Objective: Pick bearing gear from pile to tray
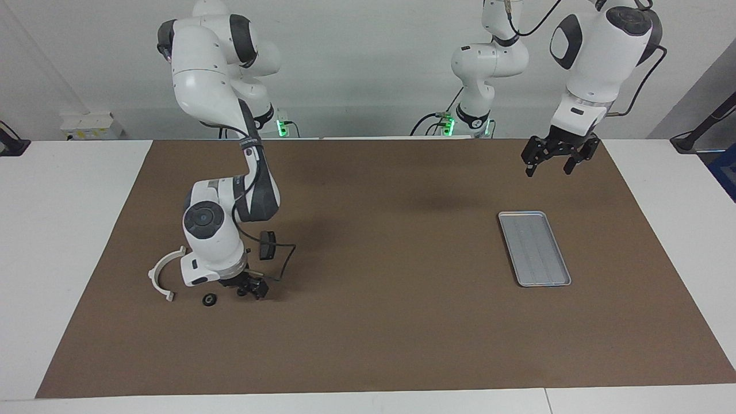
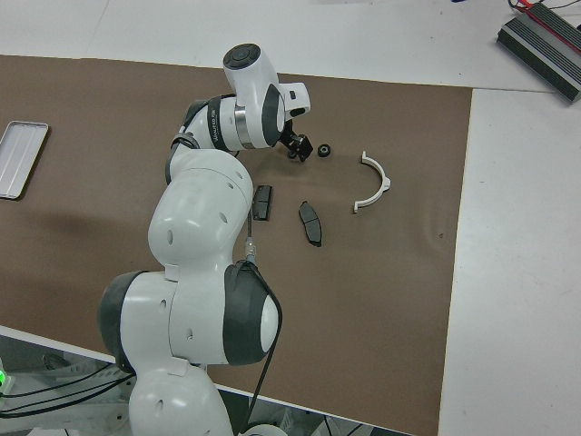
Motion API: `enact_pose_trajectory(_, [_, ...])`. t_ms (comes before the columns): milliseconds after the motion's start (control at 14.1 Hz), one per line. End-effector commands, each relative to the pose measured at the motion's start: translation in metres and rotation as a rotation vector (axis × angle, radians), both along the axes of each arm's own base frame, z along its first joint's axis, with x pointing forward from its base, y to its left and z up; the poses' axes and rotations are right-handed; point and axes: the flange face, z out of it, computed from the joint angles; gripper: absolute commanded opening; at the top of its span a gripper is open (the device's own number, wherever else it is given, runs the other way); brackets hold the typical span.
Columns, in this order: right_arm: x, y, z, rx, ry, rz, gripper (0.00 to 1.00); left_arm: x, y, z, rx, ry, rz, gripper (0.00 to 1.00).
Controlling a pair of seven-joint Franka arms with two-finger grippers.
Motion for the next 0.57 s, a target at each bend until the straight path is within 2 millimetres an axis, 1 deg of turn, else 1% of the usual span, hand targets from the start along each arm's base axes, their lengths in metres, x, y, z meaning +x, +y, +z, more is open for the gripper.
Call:
enact_pose_trajectory(0, [0.007,-0.002,-0.001,-0.017,-0.023,-0.015,0.99,-0.002,-0.002,-0.006,-0.017,-0.014,0.009,0.99])
enact_pose_trajectory(71, [0.006,-0.002,-0.002,-0.016,-0.02,-0.018,0.99,-0.002,-0.001,-0.007,-0.017,-0.019,0.01,0.99])
enact_pose_trajectory(142, [0.006,-0.002,-0.008,-0.017,-0.013,-0.025,0.99,-0.002,-0.001,-0.007,-0.017,-0.019,0.012,0.99])
enact_pose_trajectory(213, [0.008,-0.006,-0.013,-0.019,-0.019,-0.033,0.99,-0.001,-0.002,-0.006,-0.017,-0.019,0.01,0.99])
enact_pose_trajectory(426, [0.009,-0.005,-0.011,-0.015,-0.033,-0.031,0.99,-0.001,-0.001,-0.005,-0.017,-0.017,0.009,1.0])
enact_pose_trajectory(497, [0.009,-0.005,-0.011,-0.013,-0.033,-0.033,0.95,-0.002,-0.001,-0.006,-0.017,-0.017,0.006,1.0])
